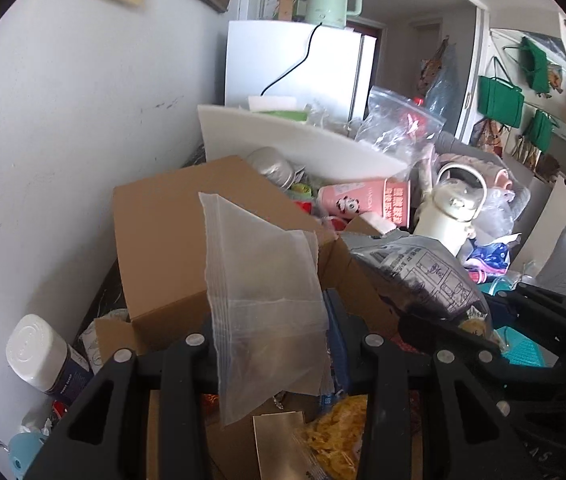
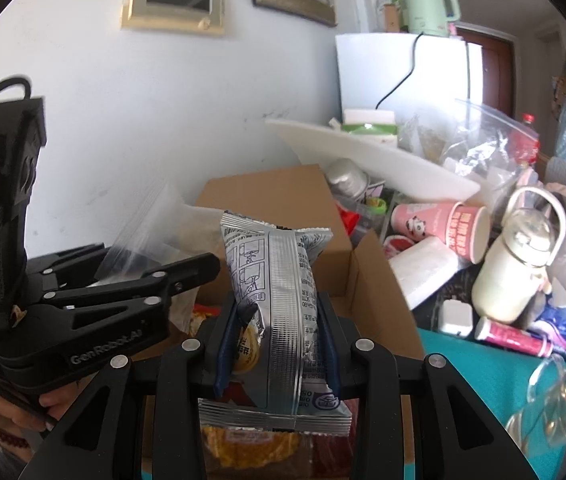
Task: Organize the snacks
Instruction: 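Lift the silver bag and clear pastry bag and carry them toward the box, then open both grippers to drop the two bags into the box, then move both tools back over the chocolate bar and lollipop on the table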
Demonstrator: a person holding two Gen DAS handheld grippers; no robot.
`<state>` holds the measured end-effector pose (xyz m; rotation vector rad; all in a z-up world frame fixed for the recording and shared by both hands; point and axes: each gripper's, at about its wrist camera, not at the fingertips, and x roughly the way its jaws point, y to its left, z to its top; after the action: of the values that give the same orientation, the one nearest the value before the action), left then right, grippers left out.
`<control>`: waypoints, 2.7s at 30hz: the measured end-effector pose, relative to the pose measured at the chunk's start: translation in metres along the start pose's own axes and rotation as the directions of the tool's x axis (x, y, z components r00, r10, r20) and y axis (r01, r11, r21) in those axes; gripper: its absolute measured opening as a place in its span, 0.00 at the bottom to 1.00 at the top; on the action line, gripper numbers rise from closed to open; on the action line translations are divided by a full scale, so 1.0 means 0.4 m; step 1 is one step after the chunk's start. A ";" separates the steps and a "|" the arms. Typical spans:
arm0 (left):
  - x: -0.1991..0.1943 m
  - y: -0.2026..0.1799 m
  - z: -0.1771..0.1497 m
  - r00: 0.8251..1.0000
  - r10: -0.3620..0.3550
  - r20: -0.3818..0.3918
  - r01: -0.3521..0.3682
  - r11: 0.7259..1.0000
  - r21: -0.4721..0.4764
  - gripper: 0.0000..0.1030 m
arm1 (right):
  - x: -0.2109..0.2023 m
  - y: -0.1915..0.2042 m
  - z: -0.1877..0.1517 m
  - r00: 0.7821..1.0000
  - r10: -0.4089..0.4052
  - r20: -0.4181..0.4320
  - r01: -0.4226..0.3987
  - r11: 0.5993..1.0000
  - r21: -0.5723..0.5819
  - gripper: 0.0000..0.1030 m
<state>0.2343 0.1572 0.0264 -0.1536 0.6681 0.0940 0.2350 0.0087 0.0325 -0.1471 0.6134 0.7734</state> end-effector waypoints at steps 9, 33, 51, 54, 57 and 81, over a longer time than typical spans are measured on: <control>0.083 0.031 -0.024 0.994 0.019 -0.111 -0.021 1.000 -0.021 0.36 | 0.096 -0.003 -0.035 0.996 0.010 -0.092 -0.010 1.000 0.007 0.34; 0.146 0.017 -0.055 0.957 0.155 -0.245 -0.151 0.988 0.037 0.58 | 0.165 -0.063 -0.066 0.976 -0.054 -0.209 0.065 0.997 0.046 0.37; 0.012 -0.032 -0.014 0.982 0.131 -0.133 -0.125 0.991 0.053 0.58 | 0.028 -0.055 -0.033 0.992 -0.067 -0.111 0.072 0.997 0.043 0.46; -0.035 -0.045 -0.007 0.989 0.111 -0.100 -0.106 0.993 0.054 0.58 | -0.014 -0.050 -0.027 0.994 -0.063 -0.089 0.067 0.997 0.048 0.46; -0.084 -0.064 -0.002 0.993 0.101 -0.069 -0.096 0.993 0.068 0.58 | -0.060 -0.038 -0.023 0.995 -0.074 -0.065 0.076 0.996 0.039 0.46; -0.462 -0.177 -0.103 0.996 -0.002 0.088 -0.013 0.985 0.170 0.58 | -0.432 0.098 -0.109 0.986 -0.121 0.112 0.119 0.993 0.017 0.52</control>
<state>0.0742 0.0735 0.1174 0.0169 0.5861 0.0488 0.0922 -0.0833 0.0989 -0.1292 0.4964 0.6574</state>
